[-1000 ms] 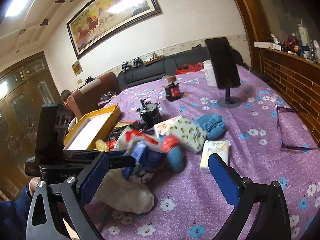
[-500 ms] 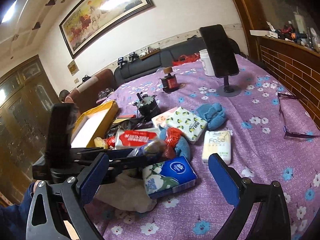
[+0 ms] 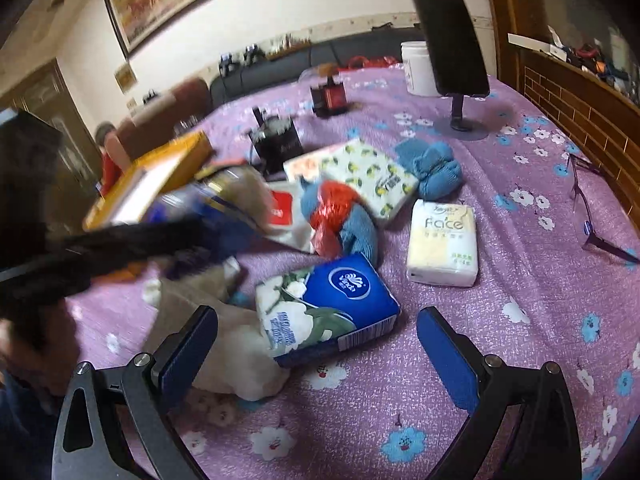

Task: Organize soft objects
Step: 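Grasp the blue-and-white wrapped bottle with the left gripper while the right gripper grasps the blue tissue pack, then carry both items over the white tray and release them inside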

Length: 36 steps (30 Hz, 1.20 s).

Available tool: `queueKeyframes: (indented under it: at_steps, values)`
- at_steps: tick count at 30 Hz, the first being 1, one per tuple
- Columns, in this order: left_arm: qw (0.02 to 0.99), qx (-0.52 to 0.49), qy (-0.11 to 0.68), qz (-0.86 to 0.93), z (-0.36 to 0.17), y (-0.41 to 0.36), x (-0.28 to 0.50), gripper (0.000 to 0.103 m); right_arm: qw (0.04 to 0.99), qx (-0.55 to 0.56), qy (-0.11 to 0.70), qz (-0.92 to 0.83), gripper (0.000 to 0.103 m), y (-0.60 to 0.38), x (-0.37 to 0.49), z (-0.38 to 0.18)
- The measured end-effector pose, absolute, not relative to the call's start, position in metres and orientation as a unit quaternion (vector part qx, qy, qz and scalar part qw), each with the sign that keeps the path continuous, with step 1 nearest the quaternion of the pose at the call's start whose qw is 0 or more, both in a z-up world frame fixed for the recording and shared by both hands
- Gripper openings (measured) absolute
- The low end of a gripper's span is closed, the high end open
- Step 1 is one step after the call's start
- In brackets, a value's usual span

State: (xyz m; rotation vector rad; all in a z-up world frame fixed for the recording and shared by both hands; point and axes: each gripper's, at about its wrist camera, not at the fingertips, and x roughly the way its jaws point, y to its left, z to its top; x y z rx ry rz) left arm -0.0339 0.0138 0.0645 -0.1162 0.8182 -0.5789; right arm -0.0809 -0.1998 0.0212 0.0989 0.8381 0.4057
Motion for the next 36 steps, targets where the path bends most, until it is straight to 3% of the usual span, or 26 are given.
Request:
queueKeyframes:
  at_steps: [9, 10, 11, 24, 36]
  values:
    - [0.880, -0.073, 0.380, -0.274, 0.071, 0.031, -0.042, 0.023, 0.888, -0.022, 0.430, 0.162, 0.100, -0.182, -0.061, 0.003]
    - [0.881, -0.074, 0.379, -0.273, 0.071, 0.032, -0.042, 0.023, 0.889, -0.016, 0.425, 0.171, 0.088, -0.183, -0.063, 0.004]
    - [0.881, -0.075, 0.378, -0.274, 0.070, 0.033, -0.043, 0.023, 0.890, -0.012, 0.419, 0.177, 0.083, -0.184, -0.065, 0.005]
    - [0.892, -0.093, 0.359, -0.258, 0.081, 0.060, -0.052, 0.023, 0.910, 0.016, 0.362, 0.201, 0.084, -0.186, -0.087, 0.047]
    - [0.915, -0.094, 0.344, -0.189, 0.102, 0.134, -0.057, 0.023, 0.885, 0.017, 0.364, 0.288, 0.084, -0.116, -0.065, 0.095]
